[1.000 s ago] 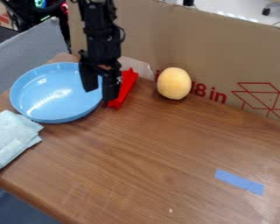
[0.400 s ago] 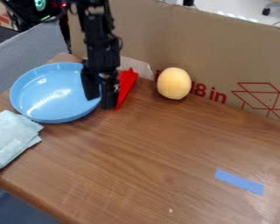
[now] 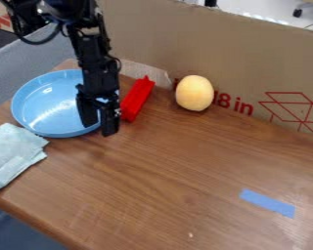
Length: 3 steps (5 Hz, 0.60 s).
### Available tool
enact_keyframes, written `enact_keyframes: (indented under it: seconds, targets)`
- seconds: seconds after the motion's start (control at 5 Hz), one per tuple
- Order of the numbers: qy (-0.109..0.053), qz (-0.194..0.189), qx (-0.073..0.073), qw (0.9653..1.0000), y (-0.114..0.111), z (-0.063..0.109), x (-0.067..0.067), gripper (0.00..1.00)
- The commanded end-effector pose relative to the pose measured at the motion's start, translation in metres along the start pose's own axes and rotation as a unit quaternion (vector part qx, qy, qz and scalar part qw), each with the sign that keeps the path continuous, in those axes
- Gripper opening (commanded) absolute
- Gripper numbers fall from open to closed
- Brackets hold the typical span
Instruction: Move the red object from the cloth to the table
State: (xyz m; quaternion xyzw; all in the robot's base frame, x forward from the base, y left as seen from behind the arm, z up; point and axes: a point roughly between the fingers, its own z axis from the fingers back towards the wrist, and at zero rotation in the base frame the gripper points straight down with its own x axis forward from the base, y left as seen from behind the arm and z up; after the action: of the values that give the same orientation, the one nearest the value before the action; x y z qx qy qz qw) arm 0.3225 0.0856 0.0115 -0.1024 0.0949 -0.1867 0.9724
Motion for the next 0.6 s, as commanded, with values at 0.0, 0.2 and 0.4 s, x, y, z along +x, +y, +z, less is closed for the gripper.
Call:
enact_keyframes:
  seconds: [0.0,0.2,0.4]
  targets:
    - [-0.018,-0.009,0.027,0.9994,-0.01,0.027,-0.01,1.0]
    - [-0.028,-0.01,0.019,0.9994,0.015,0.028,0.001,1.0]
    - [-0.036,-0.028,0.035,0.9984,-0.013,0.042,0.011,1.0]
